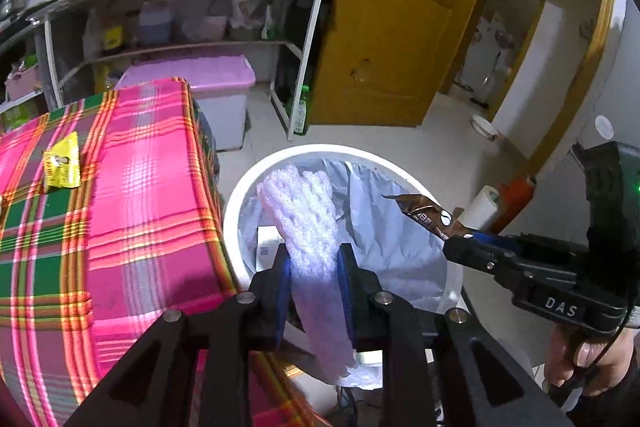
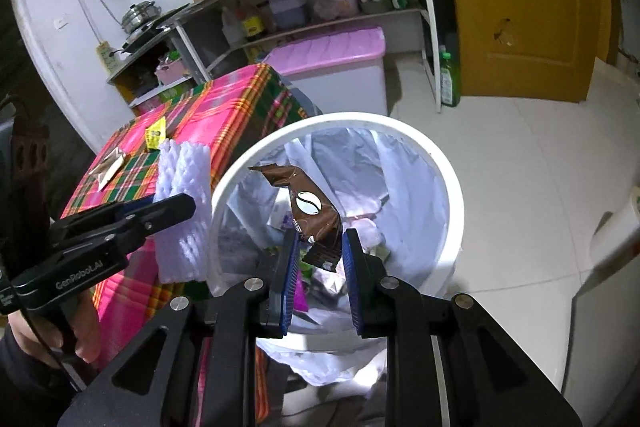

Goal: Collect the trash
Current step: 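Open both grippers to drop the foam net and wrapper into the bin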

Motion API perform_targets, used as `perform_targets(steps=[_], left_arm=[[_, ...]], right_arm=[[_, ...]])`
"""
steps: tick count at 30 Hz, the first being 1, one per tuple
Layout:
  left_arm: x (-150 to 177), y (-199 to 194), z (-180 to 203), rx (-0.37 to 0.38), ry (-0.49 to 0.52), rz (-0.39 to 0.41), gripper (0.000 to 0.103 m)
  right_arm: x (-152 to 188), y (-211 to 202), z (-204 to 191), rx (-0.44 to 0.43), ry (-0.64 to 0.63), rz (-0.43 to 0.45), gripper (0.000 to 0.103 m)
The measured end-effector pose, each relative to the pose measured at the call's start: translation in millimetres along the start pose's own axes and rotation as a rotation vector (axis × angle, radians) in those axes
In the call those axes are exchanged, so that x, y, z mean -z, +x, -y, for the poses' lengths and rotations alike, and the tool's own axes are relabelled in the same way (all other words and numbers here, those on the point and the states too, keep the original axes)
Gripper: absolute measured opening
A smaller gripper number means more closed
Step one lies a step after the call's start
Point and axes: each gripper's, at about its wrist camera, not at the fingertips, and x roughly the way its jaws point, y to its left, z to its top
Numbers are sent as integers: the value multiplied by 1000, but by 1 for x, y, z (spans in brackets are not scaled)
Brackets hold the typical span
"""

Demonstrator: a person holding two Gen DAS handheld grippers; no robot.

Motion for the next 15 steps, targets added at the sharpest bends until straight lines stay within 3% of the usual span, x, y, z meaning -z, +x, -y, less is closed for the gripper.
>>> perform_targets(steps=[2,5,7,15], left_arm=[[-2,8,0,12,-6,-21,26],[-2,15,-1,18,-11,-37,35],[-2,16,-2,31,-20,-36,42],[-2,6,-5,44,-36,-13,42]], right_arm=[[1,1,1,2,-5,-3,27],[2,2,2,6,-5,-3,40],[1,2,1,2,-3,-2,40],[0,-8,-3,-13,-3,22,40]])
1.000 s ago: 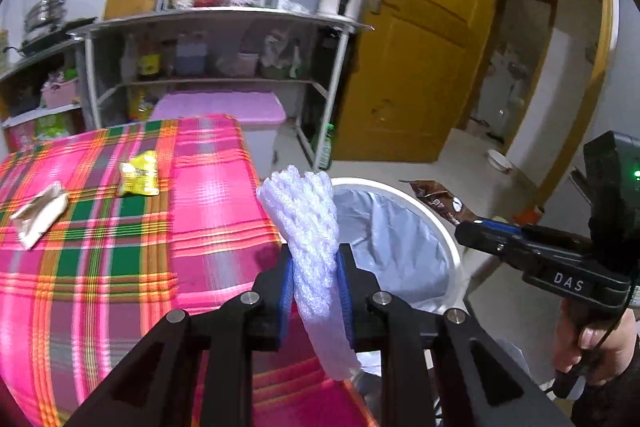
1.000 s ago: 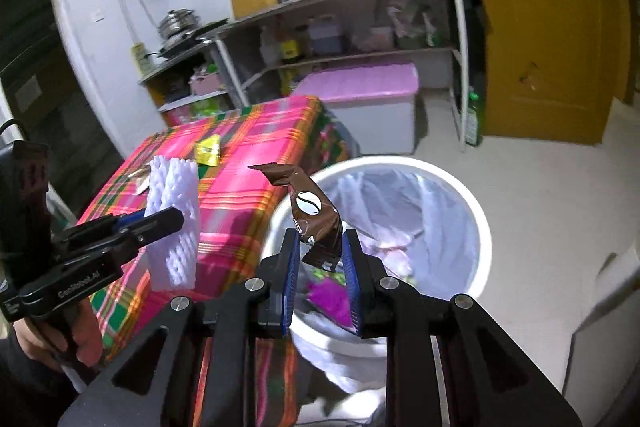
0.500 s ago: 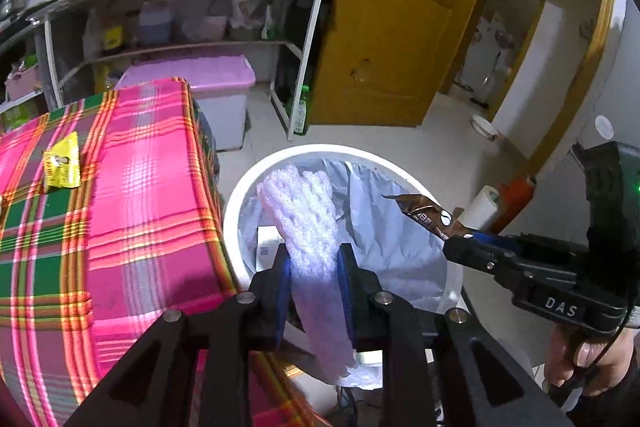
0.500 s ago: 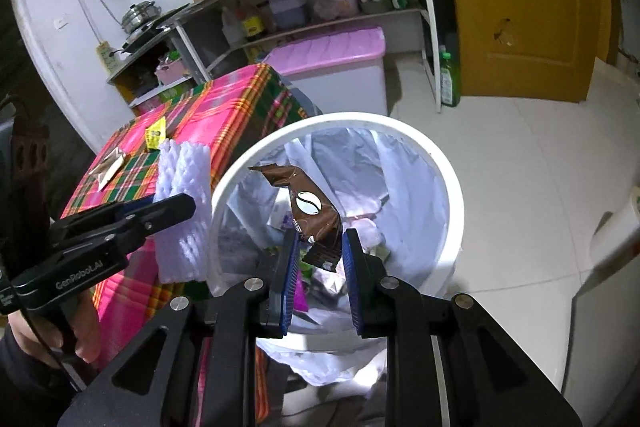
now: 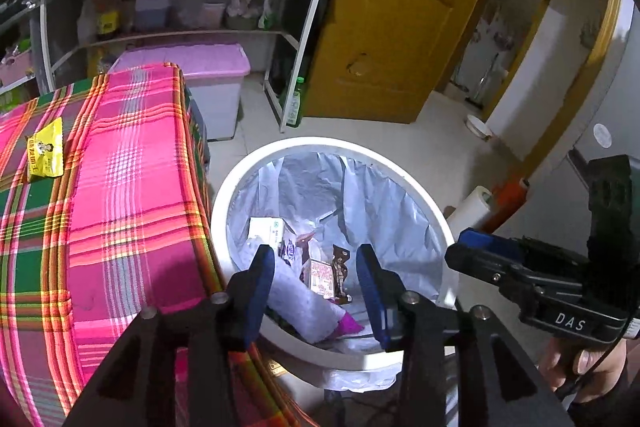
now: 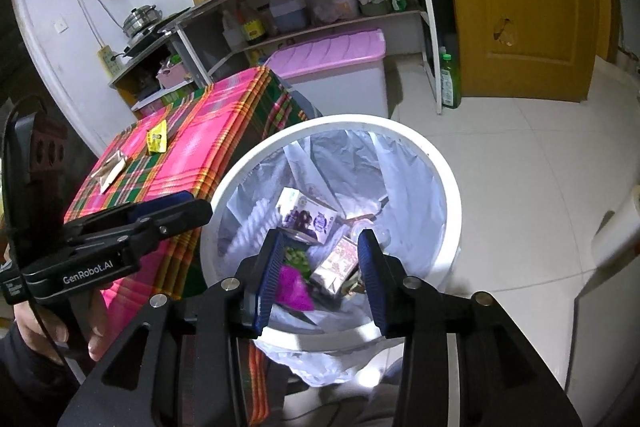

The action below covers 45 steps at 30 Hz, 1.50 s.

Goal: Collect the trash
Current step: 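Open both grippers to drop the foam net and wrapper into the bin, then move both grippers back over the table toward the paper and yellow packet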

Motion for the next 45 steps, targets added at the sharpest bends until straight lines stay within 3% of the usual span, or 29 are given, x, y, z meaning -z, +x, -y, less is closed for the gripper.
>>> perform_targets(steps=[9,22,45], left_arm=[[5,-33,-8,-15,-30,55,42],[24,-106,-20,-148,-29,170,42],[56,-180,-98,-325,-135,253,42]], right_arm=[[-3,-16,-21,-34,-39,32,40],[-7,-33,-69,-113,-118,95,40],[-23,2,-160,-197,-310,33,45]])
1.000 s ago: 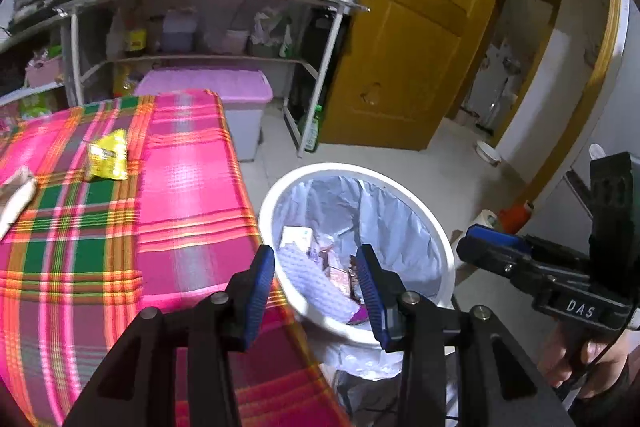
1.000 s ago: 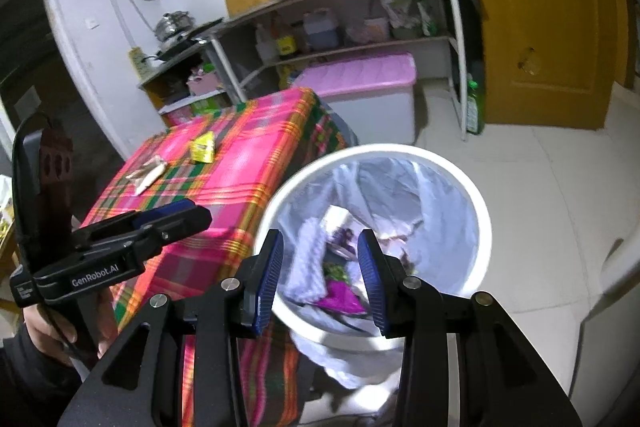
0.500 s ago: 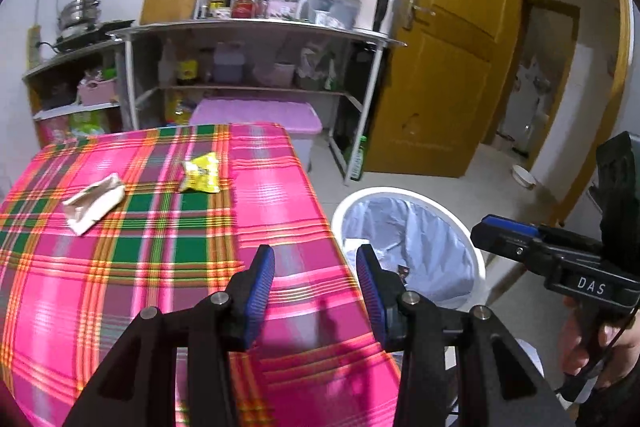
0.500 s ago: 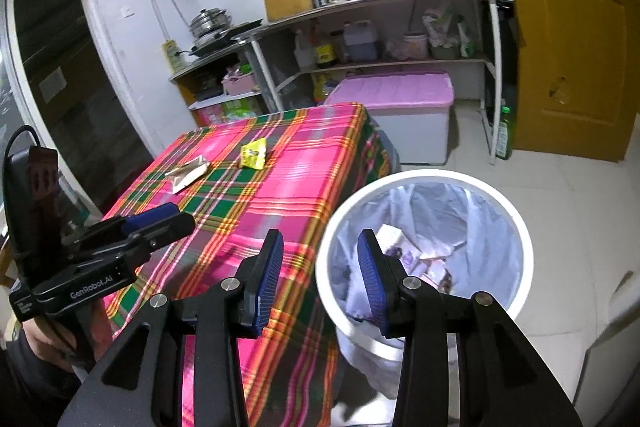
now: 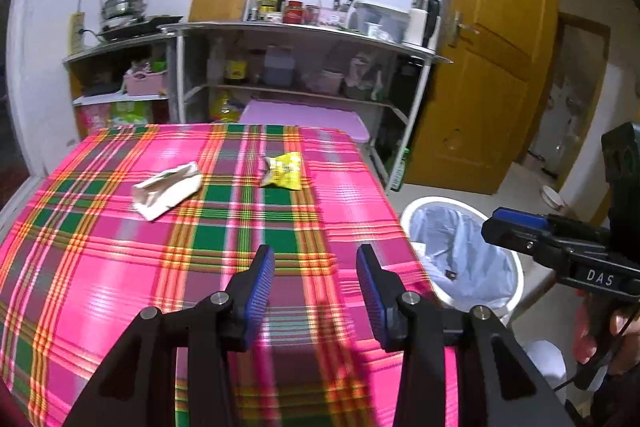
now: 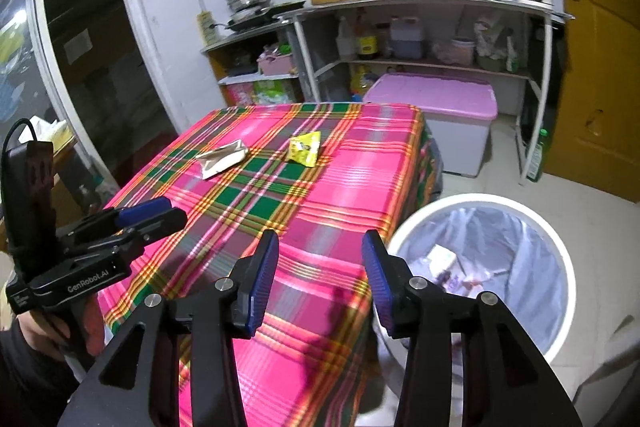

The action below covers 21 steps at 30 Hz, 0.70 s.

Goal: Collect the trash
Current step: 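Move both grippers back over the table toward the paper and yellow packet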

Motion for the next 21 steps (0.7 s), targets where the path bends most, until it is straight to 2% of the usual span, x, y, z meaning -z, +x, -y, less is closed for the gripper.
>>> perform_targets(steps=[4,8,21], left_arm=[[-4,-2,-21,-35,-11,4,42],[-8,-2,-39,-62,-15,10,42],[-36,13,-103,-146,-47,22,42]], right_arm=[[-11,13,-8,-17,-22,-8,45],[-23,24,-13,-27,-35,-13,54],[-57,73,-22,-44,-48,-53,55]])
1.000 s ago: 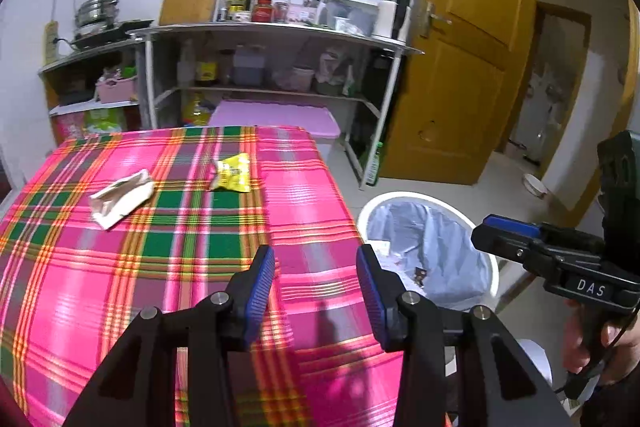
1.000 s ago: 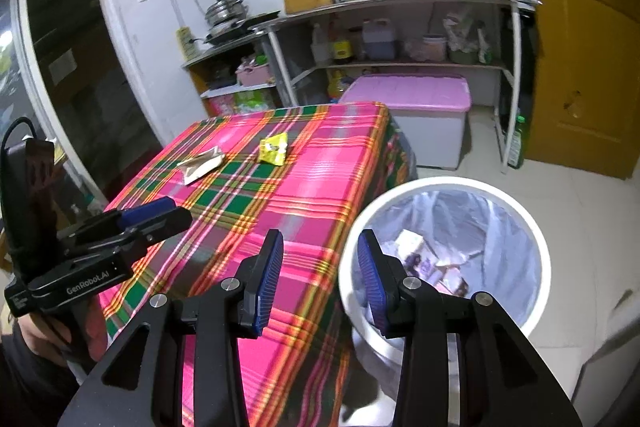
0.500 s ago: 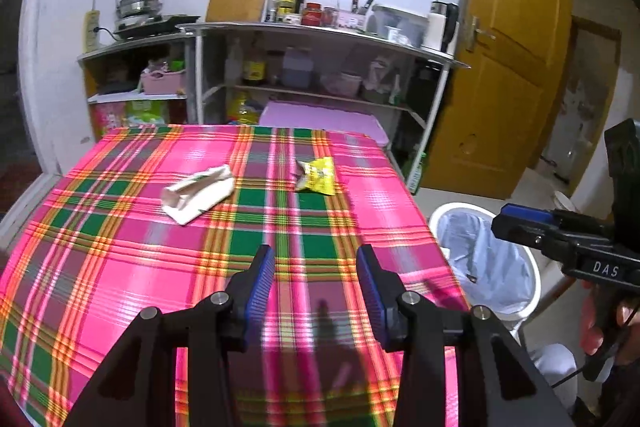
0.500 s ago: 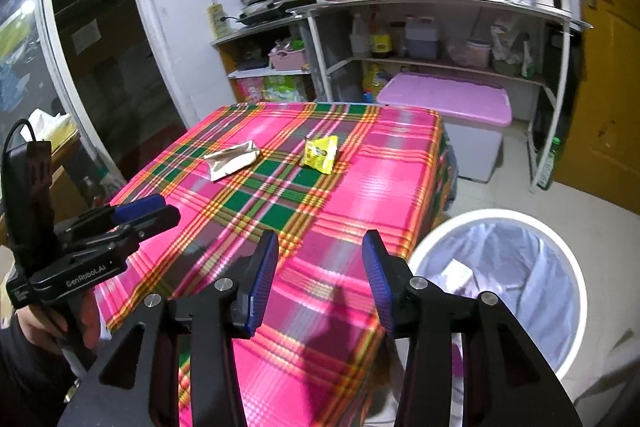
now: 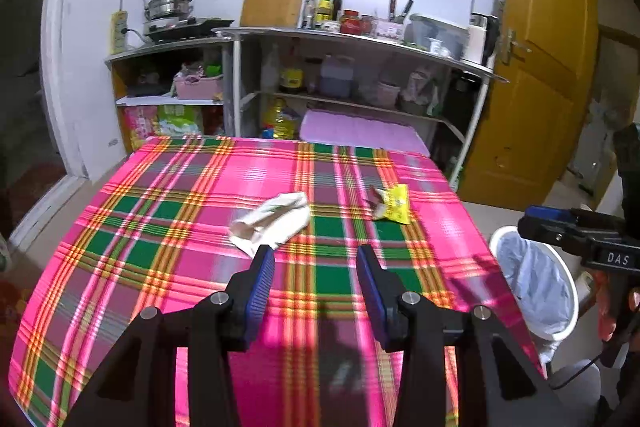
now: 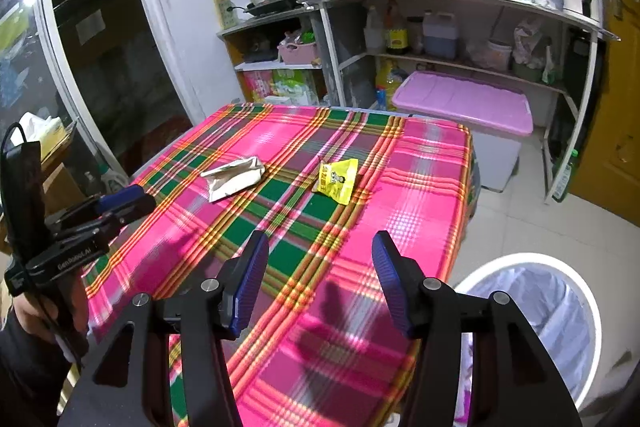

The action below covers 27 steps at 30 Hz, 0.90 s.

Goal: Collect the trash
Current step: 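Move both grippers back over the table toward the paper and yellow packet, then grasp the white paper with the left gripper while the right gripper grasps the yellow snack packet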

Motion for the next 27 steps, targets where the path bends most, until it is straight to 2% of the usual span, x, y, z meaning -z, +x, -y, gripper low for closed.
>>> perform_targets(steps=[10,21,25,27], left_arm=[[-15,47,-33,-35,23,-41,46],[-28,116,-46,-1,121,-130,47],[-27,136,-50,9,137,-176,47],[-25,143,-51,11,139,-193,47]], right_arm=[[-19,50,6,24,9,-56,56],[-29,99,7,39,10,-105,57],[-36,113,10,41,17,-114,66],[-38,120,10,41,17,-118,67]])
